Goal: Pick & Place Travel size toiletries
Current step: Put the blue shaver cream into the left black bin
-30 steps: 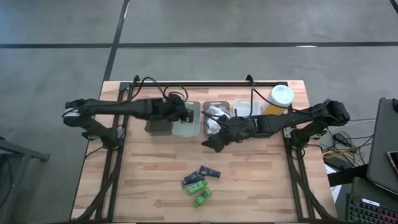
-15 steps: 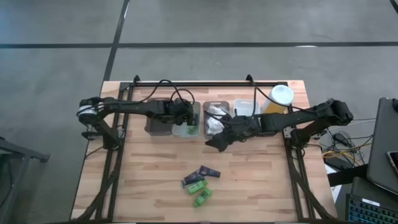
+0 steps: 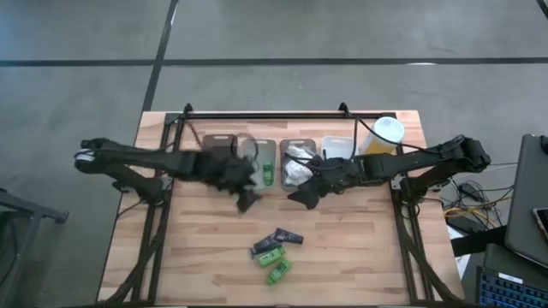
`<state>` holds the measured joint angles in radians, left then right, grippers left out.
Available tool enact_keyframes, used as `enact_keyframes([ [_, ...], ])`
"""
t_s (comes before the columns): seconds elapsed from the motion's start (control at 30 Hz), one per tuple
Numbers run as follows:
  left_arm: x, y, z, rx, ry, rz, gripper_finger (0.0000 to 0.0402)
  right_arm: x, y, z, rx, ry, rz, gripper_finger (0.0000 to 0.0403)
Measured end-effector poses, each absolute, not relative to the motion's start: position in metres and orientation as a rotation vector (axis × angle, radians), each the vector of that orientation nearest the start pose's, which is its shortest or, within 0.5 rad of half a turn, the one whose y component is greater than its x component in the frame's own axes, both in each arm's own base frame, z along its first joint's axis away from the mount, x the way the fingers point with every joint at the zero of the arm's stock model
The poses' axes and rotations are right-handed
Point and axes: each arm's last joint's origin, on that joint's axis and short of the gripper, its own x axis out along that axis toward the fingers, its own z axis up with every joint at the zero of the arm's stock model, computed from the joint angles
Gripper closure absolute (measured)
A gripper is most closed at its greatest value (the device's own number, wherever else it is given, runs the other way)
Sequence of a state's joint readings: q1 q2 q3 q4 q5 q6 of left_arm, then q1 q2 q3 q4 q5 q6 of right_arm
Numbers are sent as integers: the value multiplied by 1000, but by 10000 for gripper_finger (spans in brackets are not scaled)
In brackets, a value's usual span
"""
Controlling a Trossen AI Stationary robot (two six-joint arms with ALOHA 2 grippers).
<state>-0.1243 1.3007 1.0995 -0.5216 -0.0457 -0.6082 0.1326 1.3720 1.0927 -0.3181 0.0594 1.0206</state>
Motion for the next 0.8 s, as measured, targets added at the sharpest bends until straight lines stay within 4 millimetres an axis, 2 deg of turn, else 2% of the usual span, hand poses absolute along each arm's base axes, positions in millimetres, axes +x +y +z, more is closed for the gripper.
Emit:
enact_keyframes([
  [0.1,269,-69,289,-427,778,90,126,294,37,293,915,624,-277,39],
  [0.2,273,-102,265,-244,819,116,127,291,38,290,903,667,-299,39],
  [0.3,277,-128,241,-109,866,126,126,289,41,289,884,682,-298,39],
  [0.37,283,-141,226,-102,903,130,126,288,43,290,880,683,-288,39],
  [0.53,304,-154,207,-213,953,118,126,283,53,289,855,718,-269,39],
  [0.8,320,-164,180,-204,1039,123,127,276,70,285,822,767,-279,39],
])
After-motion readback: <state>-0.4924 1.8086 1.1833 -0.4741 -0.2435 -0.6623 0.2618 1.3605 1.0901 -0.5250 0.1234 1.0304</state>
